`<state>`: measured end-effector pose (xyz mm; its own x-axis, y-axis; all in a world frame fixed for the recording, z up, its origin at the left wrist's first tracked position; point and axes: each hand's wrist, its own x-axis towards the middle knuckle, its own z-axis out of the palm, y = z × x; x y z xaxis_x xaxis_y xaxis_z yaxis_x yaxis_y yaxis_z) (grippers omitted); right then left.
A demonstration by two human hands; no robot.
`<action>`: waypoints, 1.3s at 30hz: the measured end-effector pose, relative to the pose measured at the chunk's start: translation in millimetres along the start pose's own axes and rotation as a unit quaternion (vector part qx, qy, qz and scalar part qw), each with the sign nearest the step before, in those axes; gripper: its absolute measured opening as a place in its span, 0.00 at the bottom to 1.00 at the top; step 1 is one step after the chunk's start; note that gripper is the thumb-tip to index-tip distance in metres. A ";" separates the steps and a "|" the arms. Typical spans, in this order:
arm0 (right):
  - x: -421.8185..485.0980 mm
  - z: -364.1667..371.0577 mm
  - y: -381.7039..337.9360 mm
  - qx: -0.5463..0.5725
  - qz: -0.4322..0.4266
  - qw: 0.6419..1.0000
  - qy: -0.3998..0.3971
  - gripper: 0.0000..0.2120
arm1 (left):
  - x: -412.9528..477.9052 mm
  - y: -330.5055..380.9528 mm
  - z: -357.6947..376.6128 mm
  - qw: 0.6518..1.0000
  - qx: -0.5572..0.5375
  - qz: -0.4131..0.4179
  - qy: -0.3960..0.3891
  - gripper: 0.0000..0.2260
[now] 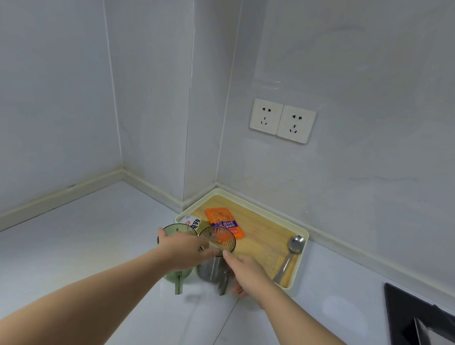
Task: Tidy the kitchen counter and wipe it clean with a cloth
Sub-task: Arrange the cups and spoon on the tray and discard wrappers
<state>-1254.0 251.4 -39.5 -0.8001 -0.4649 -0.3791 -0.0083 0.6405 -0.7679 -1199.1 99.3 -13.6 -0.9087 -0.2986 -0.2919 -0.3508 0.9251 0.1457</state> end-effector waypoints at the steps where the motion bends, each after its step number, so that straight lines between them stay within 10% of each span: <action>1: -1.1 -4.3 1.6 0.007 -0.002 1.000 0.018 0.19 | 1.9 0.5 0.0 1.000 -0.005 -0.013 0.005 0.22; 10: 0.2 -30.0 22.6 0.023 0.003 0.997 0.071 0.16 | 20.0 8.3 1.4 0.994 0.010 -0.040 0.097 0.04; 22: 0.7 -17.7 17.1 0.021 0.005 0.998 0.059 0.12 | 15.7 -1.6 1.3 0.986 -0.093 -0.015 0.137 0.22; 33: -13.7 -2.7 -10.4 0.017 0.009 1.000 -0.013 0.27 | 2.6 -9.1 7.7 0.994 0.012 -0.012 0.112 0.06; 39: -10.6 -5.4 -19.4 -0.008 0.009 1.000 0.021 0.12 | 3.5 -10.8 5.9 0.996 -0.033 0.010 0.077 0.07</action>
<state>-1248.6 247.2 -17.8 -0.8247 -0.4270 -0.3707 -0.0022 0.6580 -0.7530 -1197.1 89.6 -21.8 -0.9380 -0.3166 -0.1411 -0.3412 0.9153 0.2141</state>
